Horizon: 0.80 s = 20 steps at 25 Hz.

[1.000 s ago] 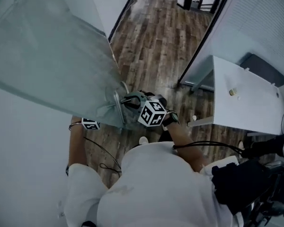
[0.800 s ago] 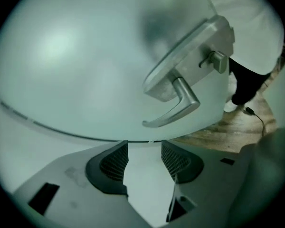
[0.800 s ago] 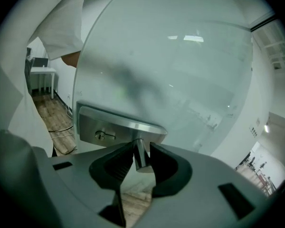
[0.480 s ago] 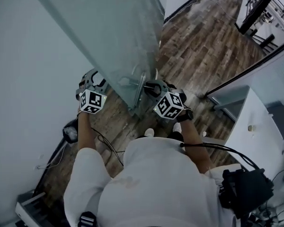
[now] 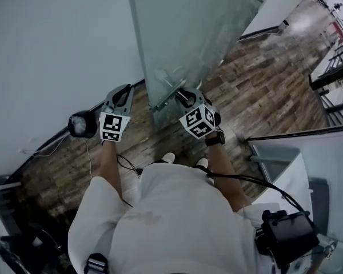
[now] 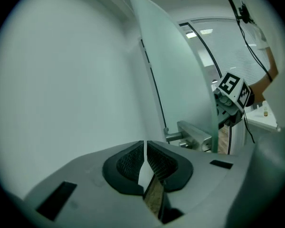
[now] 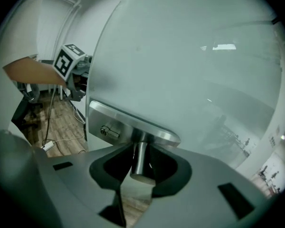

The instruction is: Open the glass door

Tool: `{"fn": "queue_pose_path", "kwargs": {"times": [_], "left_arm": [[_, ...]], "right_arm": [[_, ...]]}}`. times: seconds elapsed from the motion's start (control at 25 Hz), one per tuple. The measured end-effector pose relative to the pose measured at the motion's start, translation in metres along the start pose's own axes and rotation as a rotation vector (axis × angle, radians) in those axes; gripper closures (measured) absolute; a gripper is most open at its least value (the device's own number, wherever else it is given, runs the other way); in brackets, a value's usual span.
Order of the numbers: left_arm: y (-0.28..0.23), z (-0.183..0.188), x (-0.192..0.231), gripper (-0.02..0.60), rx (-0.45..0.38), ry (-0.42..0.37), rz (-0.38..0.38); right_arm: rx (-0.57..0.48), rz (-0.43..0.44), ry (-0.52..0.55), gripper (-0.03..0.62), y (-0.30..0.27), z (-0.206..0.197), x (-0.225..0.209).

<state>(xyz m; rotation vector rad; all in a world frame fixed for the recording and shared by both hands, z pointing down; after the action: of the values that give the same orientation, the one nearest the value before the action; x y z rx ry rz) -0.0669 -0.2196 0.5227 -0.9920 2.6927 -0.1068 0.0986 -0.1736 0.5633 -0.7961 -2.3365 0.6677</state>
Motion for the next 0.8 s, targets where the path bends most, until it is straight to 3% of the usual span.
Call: {"fn": "queue_pose_path", "kwargs": {"times": [0.4,0.8], "left_arm": [[0.034,-0.017,0.03,0.561,0.026,0.14,0.143],[0.037,-0.026,0.047,0.561,0.04,0.205,0.2]], "right_arm": [[-0.017,-0.042,-0.037,0.488,-0.083,0.059,-0.015],[-0.01,-0.118,-0.035,0.488,-0.159,0.105,-0.04]]}}
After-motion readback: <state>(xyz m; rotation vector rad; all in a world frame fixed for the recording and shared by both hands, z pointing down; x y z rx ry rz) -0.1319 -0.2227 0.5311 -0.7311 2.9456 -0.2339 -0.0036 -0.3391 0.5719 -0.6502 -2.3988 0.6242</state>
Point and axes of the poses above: the fingertips, and each gripper's own axes: y backward along the fingers, x to its left, z out of its top, the point moved 1 cm from there along y, backward along the fingers, and after that the axes turned 4 degrees about z, right-handed, at the moved point
